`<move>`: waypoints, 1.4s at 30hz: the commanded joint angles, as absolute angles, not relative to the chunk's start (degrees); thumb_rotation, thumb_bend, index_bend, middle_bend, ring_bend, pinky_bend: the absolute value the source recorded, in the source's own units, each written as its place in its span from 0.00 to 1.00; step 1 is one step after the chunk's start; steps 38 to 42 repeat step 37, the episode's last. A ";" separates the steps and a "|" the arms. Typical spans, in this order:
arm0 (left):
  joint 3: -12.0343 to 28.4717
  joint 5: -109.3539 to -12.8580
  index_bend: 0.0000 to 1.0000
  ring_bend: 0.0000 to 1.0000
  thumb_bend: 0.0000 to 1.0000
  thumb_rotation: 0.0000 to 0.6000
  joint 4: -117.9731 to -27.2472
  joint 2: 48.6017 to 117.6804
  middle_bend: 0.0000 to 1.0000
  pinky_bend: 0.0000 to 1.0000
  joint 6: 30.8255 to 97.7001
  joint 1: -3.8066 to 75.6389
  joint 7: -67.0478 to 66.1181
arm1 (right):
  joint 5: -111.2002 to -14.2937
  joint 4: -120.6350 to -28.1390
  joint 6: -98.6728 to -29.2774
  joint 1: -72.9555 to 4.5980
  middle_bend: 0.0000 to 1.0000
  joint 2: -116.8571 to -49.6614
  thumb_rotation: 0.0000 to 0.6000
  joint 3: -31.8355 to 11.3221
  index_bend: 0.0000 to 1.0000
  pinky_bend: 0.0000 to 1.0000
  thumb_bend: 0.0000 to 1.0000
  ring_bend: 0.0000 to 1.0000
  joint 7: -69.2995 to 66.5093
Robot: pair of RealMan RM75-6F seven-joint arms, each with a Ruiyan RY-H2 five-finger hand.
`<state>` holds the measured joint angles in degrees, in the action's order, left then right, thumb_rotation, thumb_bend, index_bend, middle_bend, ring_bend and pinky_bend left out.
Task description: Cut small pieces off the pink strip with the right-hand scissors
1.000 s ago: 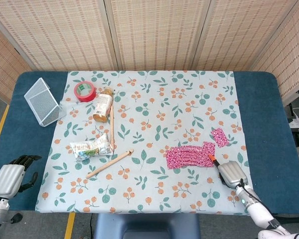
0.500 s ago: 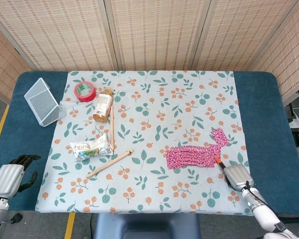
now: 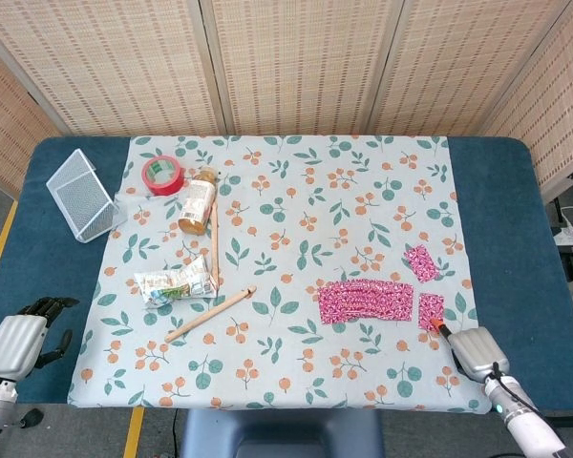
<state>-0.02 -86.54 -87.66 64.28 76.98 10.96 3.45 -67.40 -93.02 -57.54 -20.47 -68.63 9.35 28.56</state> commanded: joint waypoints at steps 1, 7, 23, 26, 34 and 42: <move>-0.01 -86.53 0.26 0.25 0.48 1.00 -87.68 64.29 0.30 0.40 76.96 10.97 3.44 | -66.52 -93.93 -58.03 -19.84 0.78 -67.68 1.00 9.81 0.53 0.98 0.83 0.96 30.02; -0.12 -86.66 0.26 0.25 0.48 1.00 -87.81 64.31 0.30 0.40 76.90 10.98 3.06 | -66.60 -95.83 -60.17 -18.71 0.78 -66.40 1.00 9.86 0.60 0.98 0.83 0.96 31.53; -0.14 -86.44 0.26 0.26 0.48 1.00 -87.91 64.38 0.30 0.40 76.64 11.02 2.62 | -88.41 -91.88 -78.51 -11.83 0.77 -68.09 1.00 8.00 0.30 0.92 0.65 0.90 12.57; -0.07 -86.16 0.26 0.26 0.48 1.00 -87.75 64.44 0.30 0.40 76.35 11.11 2.48 | -91.52 -88.22 -82.67 -10.77 0.62 -70.59 1.00 6.80 0.15 0.80 0.45 0.71 10.41; 0.05 -85.70 0.26 0.26 0.48 1.00 -87.30 64.64 0.30 0.40 76.19 11.08 2.30 | -88.36 -81.81 -84.28 -8.49 0.06 -74.68 1.00 3.55 0.00 0.30 0.16 0.00 11.72; 0.15 -85.79 0.26 0.26 0.48 1.00 -87.37 64.60 0.30 0.40 76.56 10.98 2.59 | -85.43 -83.87 -81.68 -8.68 0.01 -73.82 1.00 2.66 0.00 0.25 0.16 0.00 14.27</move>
